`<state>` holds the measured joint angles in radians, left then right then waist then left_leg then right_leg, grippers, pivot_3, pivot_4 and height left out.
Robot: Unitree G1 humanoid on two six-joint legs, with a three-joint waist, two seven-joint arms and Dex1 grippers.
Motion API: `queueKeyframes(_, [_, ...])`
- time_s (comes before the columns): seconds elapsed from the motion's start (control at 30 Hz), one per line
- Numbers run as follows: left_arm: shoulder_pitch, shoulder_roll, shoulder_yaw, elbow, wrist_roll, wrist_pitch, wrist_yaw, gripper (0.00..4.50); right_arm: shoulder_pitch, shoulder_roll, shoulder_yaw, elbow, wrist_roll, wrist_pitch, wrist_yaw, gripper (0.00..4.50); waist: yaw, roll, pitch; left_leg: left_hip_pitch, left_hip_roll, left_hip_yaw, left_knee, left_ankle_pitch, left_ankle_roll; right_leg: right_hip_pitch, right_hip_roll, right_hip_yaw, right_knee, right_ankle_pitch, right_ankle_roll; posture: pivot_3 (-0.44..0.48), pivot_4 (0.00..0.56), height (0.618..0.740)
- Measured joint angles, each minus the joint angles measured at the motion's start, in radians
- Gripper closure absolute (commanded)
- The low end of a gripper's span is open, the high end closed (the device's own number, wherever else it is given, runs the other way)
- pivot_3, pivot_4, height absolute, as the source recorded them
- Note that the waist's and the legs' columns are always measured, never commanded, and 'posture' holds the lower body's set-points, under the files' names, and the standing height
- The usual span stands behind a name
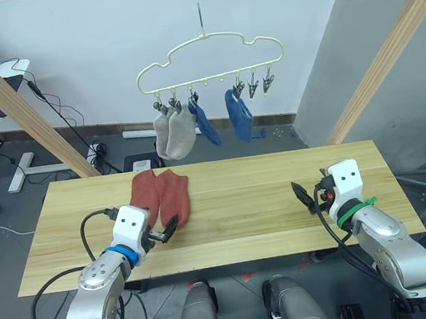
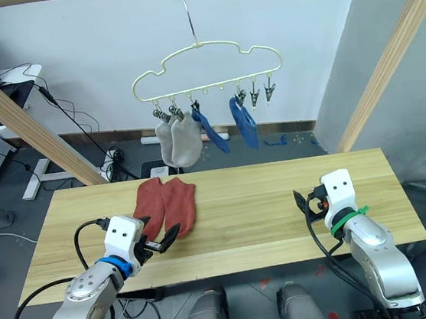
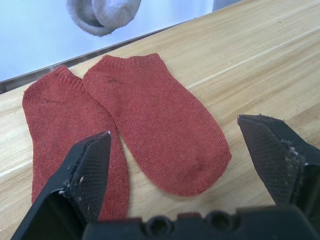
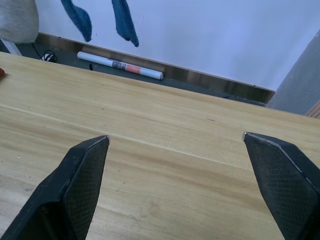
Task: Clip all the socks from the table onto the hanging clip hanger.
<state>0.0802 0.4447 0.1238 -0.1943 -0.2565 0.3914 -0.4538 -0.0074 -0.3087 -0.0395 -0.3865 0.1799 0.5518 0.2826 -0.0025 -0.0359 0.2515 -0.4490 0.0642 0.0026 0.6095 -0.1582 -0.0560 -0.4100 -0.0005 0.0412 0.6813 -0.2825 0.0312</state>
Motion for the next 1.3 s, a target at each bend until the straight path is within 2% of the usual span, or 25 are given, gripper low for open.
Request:
queueKeyframes(0.33, [0.000, -0.001, 0.004, -0.011, -0.021, -0.007, -0.020, 0.00, -0.006, 0.001, 0.001, 0.000, 0.000, 0.003, 0.000, 0.02, 0.000, 0.000, 0.000, 0.000, 0.000, 0.000, 0.000, 0.000, 0.000, 0.000, 0.000, 0.000, 0.000, 0.000, 0.000, 0.038, 0.236, 0.740])
queueKeyframes(0.47, [-0.011, -0.014, 0.044, -0.044, -0.087, -0.031, -0.060, 0.00, -0.032, 0.007, 0.003, -0.002, 0.000, 0.009, -0.001, 0.02, 0.000, 0.000, 0.000, 0.000, 0.000, 0.000, 0.000, 0.000, 0.000, 0.000, 0.000, 0.000, 0.000, 0.000, 0.000, 0.040, 0.240, 0.740])
queueKeyframes(0.67, [-0.107, -0.007, 0.078, -0.089, -0.210, -0.059, -0.164, 0.00, -0.167, 0.070, 0.029, -0.005, 0.000, 0.027, -0.034, 0.02, 0.000, 0.000, 0.000, 0.001, 0.000, 0.000, 0.001, 0.000, 0.001, 0.001, 0.001, 0.000, 0.001, 0.001, 0.000, 0.043, 0.243, 0.740])
queueKeyframes(0.8, [-0.164, -0.006, 0.075, -0.090, -0.215, -0.068, -0.177, 0.00, -0.241, 0.126, 0.045, 0.015, -0.002, 0.023, -0.064, 0.89, 0.000, 0.000, 0.000, 0.001, 0.000, 0.000, 0.001, 0.000, 0.001, 0.001, 0.001, 0.000, 0.000, 0.001, 0.000, 0.040, 0.245, 0.740])
queueKeyframes(1.17, [-0.275, -0.036, 0.059, -0.122, -0.305, -0.023, -0.169, 0.00, -0.462, 0.206, 0.062, 0.256, -0.045, -0.096, -0.125, 0.89, -0.001, 0.000, 0.000, 0.001, 0.000, -0.001, 0.001, 0.001, 0.001, 0.001, 0.001, 0.000, 0.001, 0.001, 0.000, 0.040, 0.253, 0.740])
queueKeyframes(1.3, [-0.293, -0.035, 0.060, -0.121, -0.329, -0.011, -0.169, 0.00, -0.555, 0.225, 0.061, 0.376, -0.051, -0.167, -0.132, 1.81, -0.002, 0.000, 0.000, 0.001, 0.000, 0.000, 0.000, 0.001, 0.001, 0.001, 0.002, 0.000, 0.001, 0.002, -0.001, 0.045, 0.258, 0.740])
